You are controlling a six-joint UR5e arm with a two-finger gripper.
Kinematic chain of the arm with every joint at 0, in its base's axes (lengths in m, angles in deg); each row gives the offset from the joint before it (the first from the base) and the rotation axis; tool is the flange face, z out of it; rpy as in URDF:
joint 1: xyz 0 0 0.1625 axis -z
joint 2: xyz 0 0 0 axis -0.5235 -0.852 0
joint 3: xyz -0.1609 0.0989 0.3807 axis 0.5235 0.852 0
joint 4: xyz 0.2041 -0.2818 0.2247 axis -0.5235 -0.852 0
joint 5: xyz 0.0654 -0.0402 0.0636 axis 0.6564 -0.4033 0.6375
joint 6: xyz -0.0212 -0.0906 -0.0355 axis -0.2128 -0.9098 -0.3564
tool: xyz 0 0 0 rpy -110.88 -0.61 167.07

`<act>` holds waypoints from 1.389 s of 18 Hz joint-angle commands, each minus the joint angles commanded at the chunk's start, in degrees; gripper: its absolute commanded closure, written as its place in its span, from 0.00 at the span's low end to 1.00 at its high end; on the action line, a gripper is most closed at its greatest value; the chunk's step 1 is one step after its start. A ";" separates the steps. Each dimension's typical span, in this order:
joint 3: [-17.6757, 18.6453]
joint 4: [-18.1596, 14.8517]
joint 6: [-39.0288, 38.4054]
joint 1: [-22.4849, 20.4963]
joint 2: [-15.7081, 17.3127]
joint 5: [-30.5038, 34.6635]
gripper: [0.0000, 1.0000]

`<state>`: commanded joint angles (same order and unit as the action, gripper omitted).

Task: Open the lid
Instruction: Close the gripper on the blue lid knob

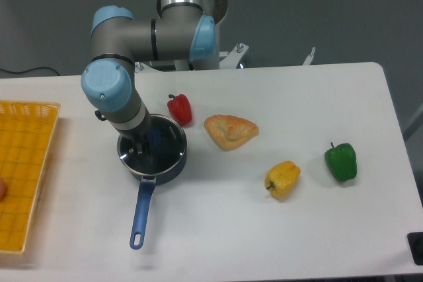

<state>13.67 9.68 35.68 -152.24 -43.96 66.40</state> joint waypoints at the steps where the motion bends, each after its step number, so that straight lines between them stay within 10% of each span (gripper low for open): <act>1: 0.09 0.09 -0.17 0.09 0.17 0.00 0.00; 8: 4.57 6.58 -0.62 0.18 1.67 0.09 0.00; 25: 4.13 7.03 -0.62 0.09 1.32 0.09 0.04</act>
<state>17.81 16.71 35.06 -152.15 -42.65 66.49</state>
